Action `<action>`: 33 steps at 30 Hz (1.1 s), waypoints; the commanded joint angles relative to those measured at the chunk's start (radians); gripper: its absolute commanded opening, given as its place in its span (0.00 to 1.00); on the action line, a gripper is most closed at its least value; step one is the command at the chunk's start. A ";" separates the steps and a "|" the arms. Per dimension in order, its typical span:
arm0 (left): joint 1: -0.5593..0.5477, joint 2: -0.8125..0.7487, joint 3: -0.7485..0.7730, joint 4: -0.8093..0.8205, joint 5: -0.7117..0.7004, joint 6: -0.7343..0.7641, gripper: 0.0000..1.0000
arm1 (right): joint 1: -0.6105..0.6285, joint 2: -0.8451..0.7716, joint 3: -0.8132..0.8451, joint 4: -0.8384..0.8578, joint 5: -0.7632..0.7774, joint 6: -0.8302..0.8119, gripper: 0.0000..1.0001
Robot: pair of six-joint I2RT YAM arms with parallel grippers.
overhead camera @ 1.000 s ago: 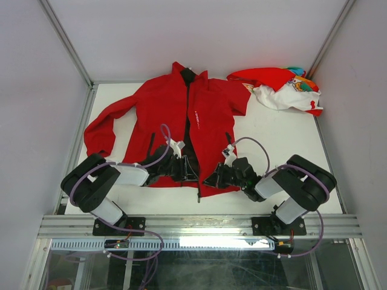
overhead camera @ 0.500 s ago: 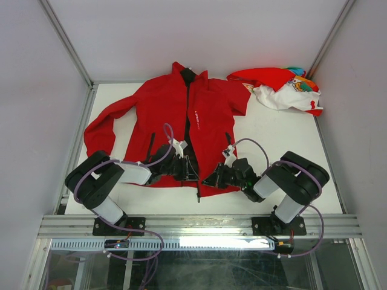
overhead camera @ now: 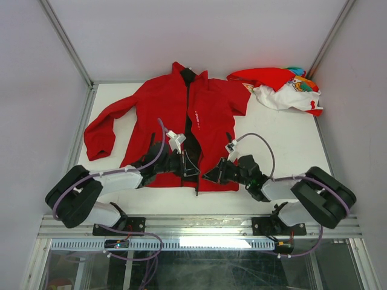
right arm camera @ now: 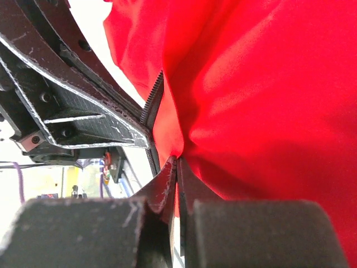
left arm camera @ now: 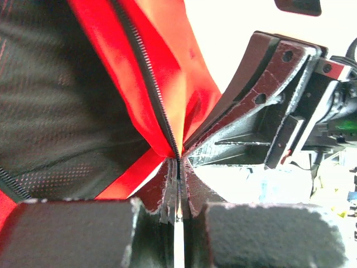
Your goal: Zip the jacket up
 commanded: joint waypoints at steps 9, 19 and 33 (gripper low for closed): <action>0.004 -0.194 0.024 0.105 0.017 0.090 0.00 | 0.001 -0.332 0.114 -0.340 -0.005 -0.039 0.00; 0.009 -0.237 0.002 0.159 0.021 0.066 0.00 | 0.034 -0.300 0.127 -0.287 -0.005 -0.039 0.00; 0.049 -0.241 -0.043 0.211 -0.045 0.020 0.00 | 0.047 -0.429 0.126 -0.379 -0.005 -0.039 0.00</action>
